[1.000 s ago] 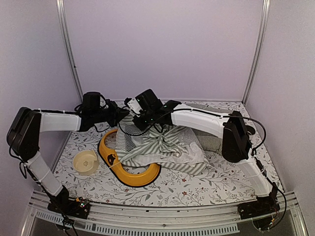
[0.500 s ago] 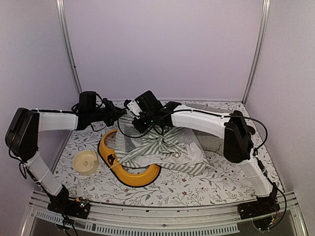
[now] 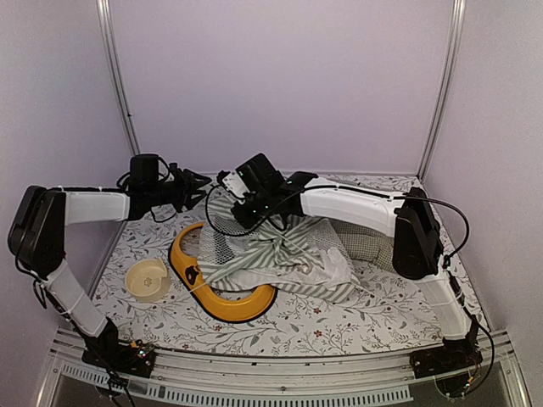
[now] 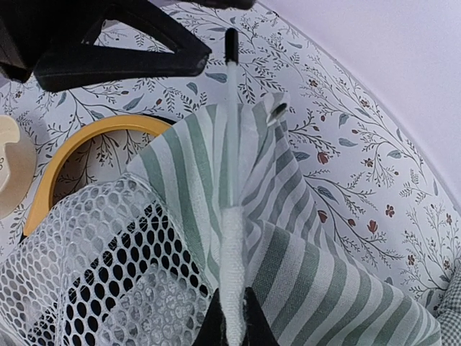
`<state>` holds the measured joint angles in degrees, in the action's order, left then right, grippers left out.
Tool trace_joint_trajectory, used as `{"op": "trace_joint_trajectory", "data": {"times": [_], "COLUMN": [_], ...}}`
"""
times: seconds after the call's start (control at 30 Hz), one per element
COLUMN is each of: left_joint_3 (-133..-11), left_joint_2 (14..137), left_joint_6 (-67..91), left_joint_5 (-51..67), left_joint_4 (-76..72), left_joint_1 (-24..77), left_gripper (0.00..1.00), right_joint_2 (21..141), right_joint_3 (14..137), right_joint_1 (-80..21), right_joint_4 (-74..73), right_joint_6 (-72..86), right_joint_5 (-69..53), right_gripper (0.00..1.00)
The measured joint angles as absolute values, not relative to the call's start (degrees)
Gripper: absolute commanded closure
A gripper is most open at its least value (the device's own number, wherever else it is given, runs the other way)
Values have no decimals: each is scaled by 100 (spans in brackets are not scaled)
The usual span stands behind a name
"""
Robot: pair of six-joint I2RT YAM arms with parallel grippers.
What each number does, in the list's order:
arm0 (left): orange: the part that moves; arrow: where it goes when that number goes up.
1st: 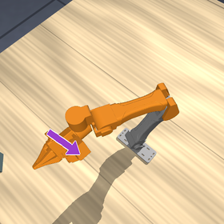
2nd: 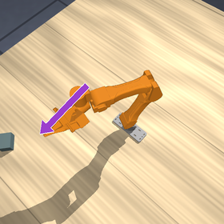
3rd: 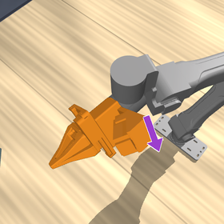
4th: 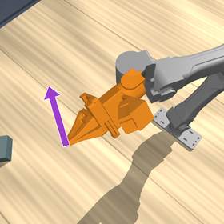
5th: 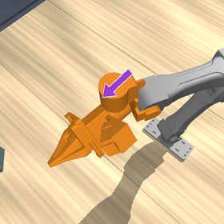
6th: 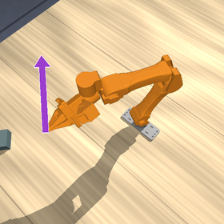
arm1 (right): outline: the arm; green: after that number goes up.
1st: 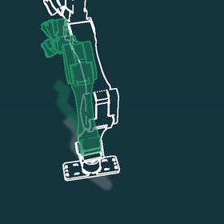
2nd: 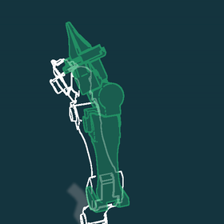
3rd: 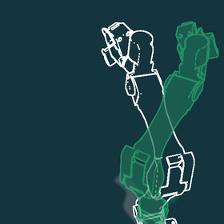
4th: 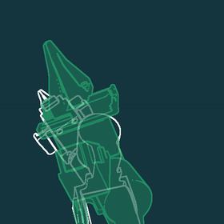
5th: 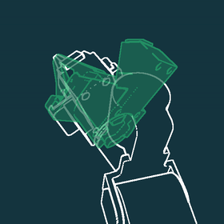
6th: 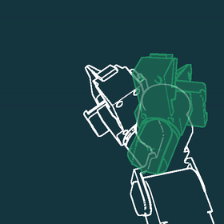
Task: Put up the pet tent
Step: Pass from the left arm to the right, then pass from the right arm to the left
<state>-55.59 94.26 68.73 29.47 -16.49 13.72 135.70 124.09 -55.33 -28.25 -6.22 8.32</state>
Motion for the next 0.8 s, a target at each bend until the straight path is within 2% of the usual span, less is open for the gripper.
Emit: {"op": "trace_joint_trajectory", "data": {"times": [0.1, 0.27, 0.4, 0.57, 0.7, 0.8], "left_joint_3": [-5594, -5594, -5736, -6093, -6082, -6080], "left_joint_2": [9426, 9465, 9931, 10816, 11059, 11076], "left_joint_6": [6696, 6530, 6357, 6086, 6104, 6145], "left_joint_5": [2832, 2696, 2895, 3402, 3754, 3962], "left_joint_4": [-1546, -1437, -1490, -1520, -1743, -1966], "left_joint_1": [1219, 834, 543, 574, 725, 801], "left_gripper": [48, 53, 49, 38, 37, 40], "right_joint_2": [13550, 13528, 13528, 13528, 13528, 13528], "right_joint_3": [12409, 12409, 12409, 12409, 12409, 12409], "right_joint_1": [-5533, -5533, -5533, -5518, -5474, -5419], "right_joint_4": [-2871, -2923, -2926, -2936, -2958, -2958], "right_joint_6": [-611, -556, -521, -510, -427, -355], "right_joint_5": [825, 816, 768, 661, 493, 364], "right_gripper": [100, 100, 100, 100, 100, 100]}}
